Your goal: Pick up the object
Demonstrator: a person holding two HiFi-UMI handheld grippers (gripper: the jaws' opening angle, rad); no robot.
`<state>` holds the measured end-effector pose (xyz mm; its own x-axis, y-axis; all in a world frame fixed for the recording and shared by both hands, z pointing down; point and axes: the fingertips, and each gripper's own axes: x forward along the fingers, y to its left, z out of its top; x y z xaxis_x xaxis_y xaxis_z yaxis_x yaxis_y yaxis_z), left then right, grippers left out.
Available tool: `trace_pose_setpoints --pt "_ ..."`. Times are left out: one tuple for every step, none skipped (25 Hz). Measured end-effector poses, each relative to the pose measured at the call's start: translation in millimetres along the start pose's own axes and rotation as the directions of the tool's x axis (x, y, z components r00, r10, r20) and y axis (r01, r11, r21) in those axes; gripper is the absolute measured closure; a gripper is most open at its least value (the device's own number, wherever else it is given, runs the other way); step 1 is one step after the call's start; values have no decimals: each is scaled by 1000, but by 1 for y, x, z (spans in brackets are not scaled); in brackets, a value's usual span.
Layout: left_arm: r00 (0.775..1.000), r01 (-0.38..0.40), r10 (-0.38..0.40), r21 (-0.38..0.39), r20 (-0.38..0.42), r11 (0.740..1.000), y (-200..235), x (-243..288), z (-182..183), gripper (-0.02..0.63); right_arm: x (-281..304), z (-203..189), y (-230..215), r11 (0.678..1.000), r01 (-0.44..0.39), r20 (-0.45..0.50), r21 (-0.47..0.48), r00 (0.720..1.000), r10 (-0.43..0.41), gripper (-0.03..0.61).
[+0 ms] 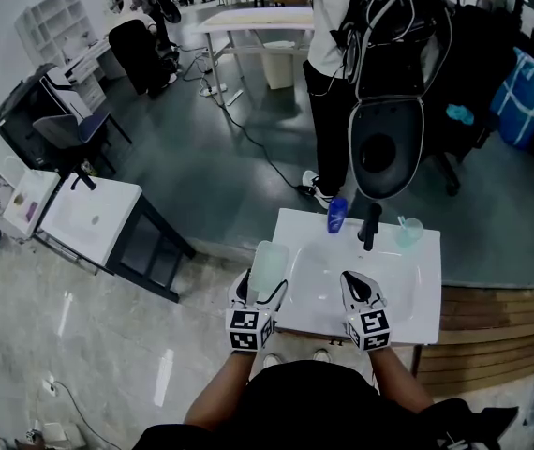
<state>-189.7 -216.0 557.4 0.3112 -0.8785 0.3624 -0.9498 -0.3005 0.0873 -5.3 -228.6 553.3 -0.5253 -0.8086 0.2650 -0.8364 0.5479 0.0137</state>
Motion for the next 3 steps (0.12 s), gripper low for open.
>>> trace_pose_setpoints --pt "1000 0 0 -5 -1 1000 0 0 -1 209 0 0 0 1000 0 1 1 1000 0 561" --pt "1000 0 0 -10 -2 1000 0 0 -1 209 0 -1 0 1000 -1 1 2 1000 1 561" --pt "1000 0 0 -14 -2 1000 0 0 -2 209 0 -1 0 1000 -2 1 3 1000 2 561"
